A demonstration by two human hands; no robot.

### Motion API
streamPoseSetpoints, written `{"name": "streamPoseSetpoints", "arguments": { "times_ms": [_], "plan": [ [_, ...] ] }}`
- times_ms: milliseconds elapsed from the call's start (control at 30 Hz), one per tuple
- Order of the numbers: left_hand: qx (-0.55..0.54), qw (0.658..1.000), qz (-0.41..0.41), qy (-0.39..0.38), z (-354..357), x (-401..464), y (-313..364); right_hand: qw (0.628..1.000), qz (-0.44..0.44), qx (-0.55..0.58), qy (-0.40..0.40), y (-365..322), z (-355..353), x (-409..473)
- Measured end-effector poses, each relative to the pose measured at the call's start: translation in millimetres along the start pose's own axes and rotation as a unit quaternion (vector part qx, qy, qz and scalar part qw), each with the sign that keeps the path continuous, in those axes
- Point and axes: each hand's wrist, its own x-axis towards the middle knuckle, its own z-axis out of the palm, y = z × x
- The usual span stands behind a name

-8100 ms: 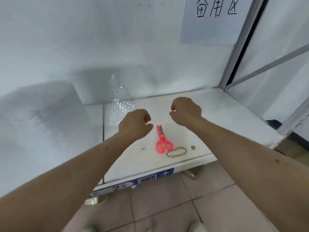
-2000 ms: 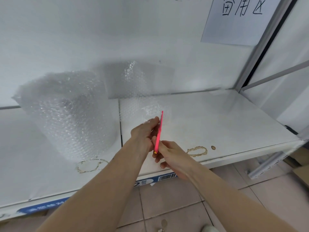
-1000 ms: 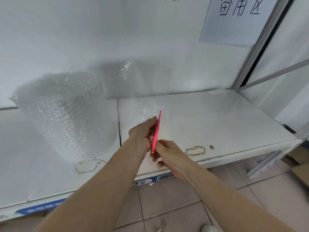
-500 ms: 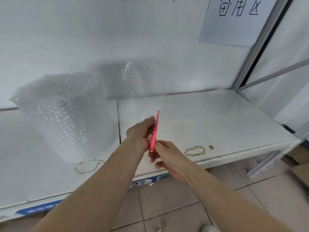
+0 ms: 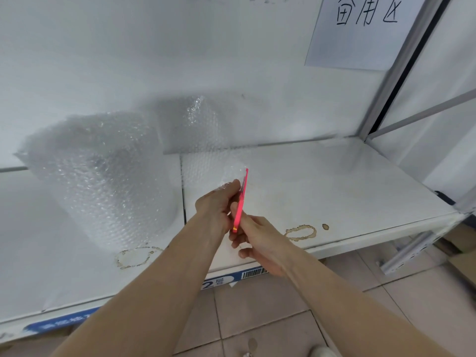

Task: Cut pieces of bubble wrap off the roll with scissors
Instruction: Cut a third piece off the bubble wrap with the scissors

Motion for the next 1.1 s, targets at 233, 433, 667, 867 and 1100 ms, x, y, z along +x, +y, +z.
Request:
{"name": "streamPoseSetpoints", "arguments": {
  "times_ms": [233, 433, 667, 867, 1100],
  "plan": [
    [-0.016, 1.000, -0.017, 0.005, 1, -6, 3, 1.000, -0.010, -0.009, 0.003, 2, 1, 0],
    [0.001, 1.000, -0.004, 0.001, -1, -2, 2, 1.000, 0.009, 0.002, 0.004, -1, 2, 0],
    [-0.009, 1.000, -0.021, 0.003, 0, -3, 3, 1.000, -0.002, 0.007, 0.003, 0, 3, 0],
    [-0.021, 0.999, -0.024, 0.005, 0, 2, 3, 1.000, -0.003, 0.009, 0.008, 1, 2, 0],
    [-0.005, 1.000, -0.024, 0.002, -2, 1, 3, 1.000, 0.005, 0.012, -0.002, -1, 2, 1]
  ]
}}
